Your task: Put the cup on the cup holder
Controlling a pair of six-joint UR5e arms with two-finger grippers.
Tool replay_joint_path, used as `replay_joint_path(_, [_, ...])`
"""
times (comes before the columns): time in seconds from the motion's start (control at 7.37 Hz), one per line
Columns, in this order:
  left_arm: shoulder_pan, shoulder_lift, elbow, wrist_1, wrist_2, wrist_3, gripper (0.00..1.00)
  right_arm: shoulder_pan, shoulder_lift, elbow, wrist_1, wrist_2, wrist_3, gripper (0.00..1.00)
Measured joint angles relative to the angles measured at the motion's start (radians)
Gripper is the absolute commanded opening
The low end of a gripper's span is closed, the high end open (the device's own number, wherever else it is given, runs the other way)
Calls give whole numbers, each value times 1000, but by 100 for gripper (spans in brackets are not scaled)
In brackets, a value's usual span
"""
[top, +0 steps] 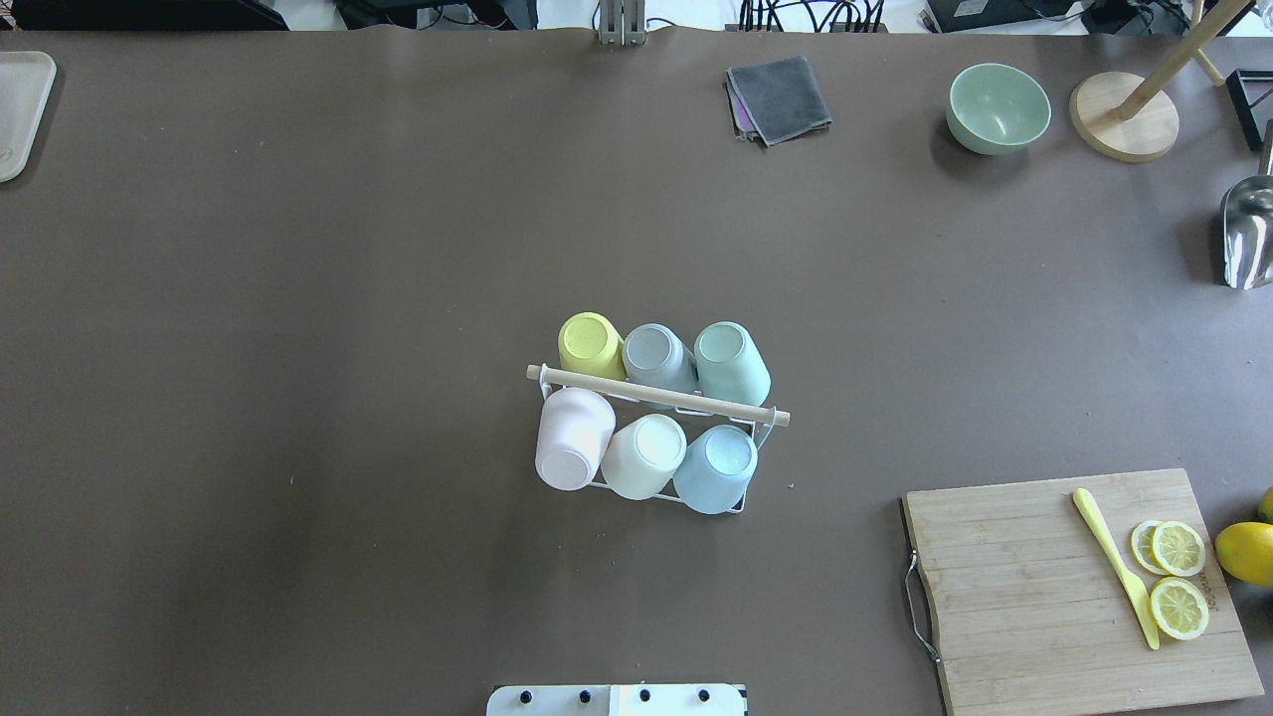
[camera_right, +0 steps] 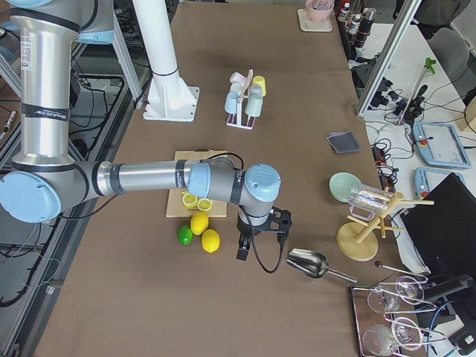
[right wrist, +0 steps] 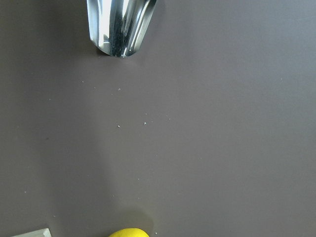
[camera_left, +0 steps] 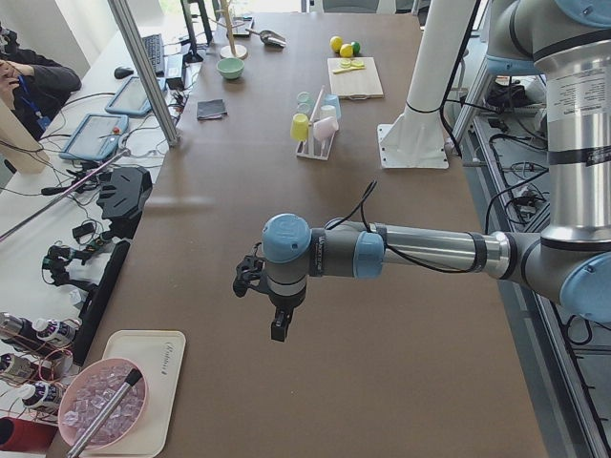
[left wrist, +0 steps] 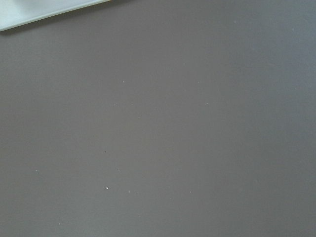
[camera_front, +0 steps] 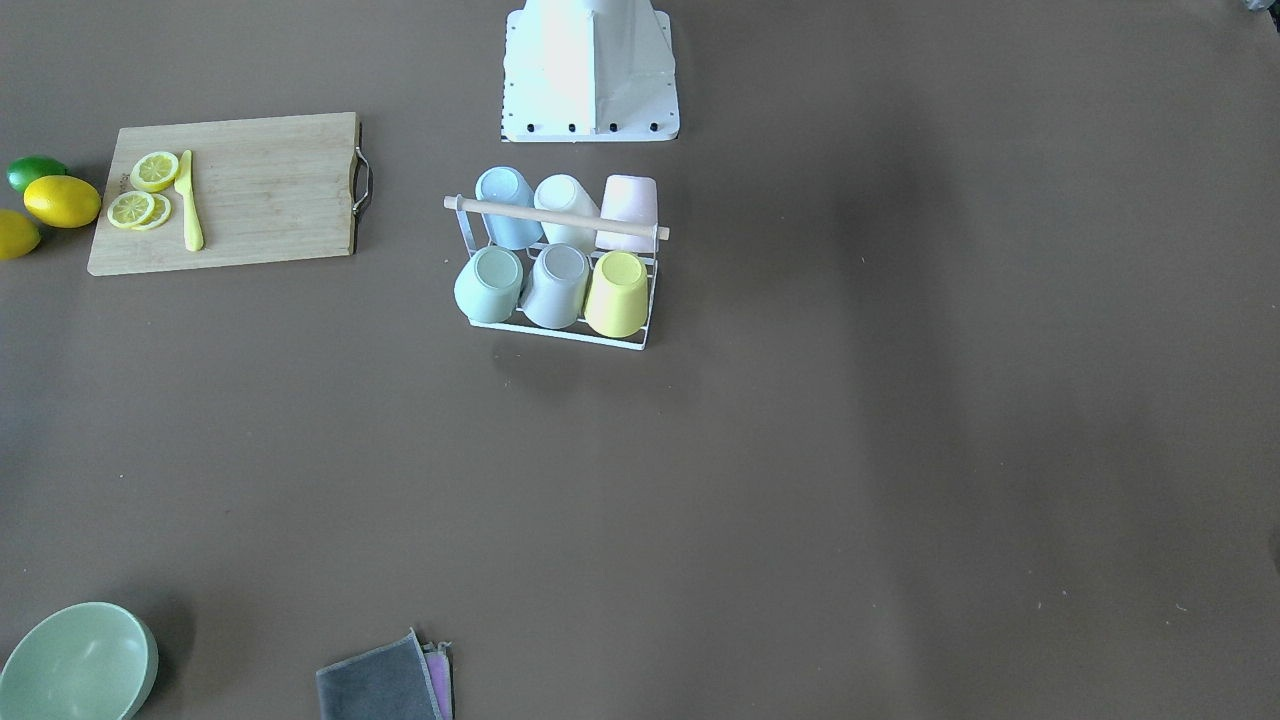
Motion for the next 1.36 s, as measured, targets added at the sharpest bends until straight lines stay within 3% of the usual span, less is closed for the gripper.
replay_joint_path(1.36, [0, 2, -15, -6, 0, -82, 99, 1, -5, -10, 49, 0, -13, 100])
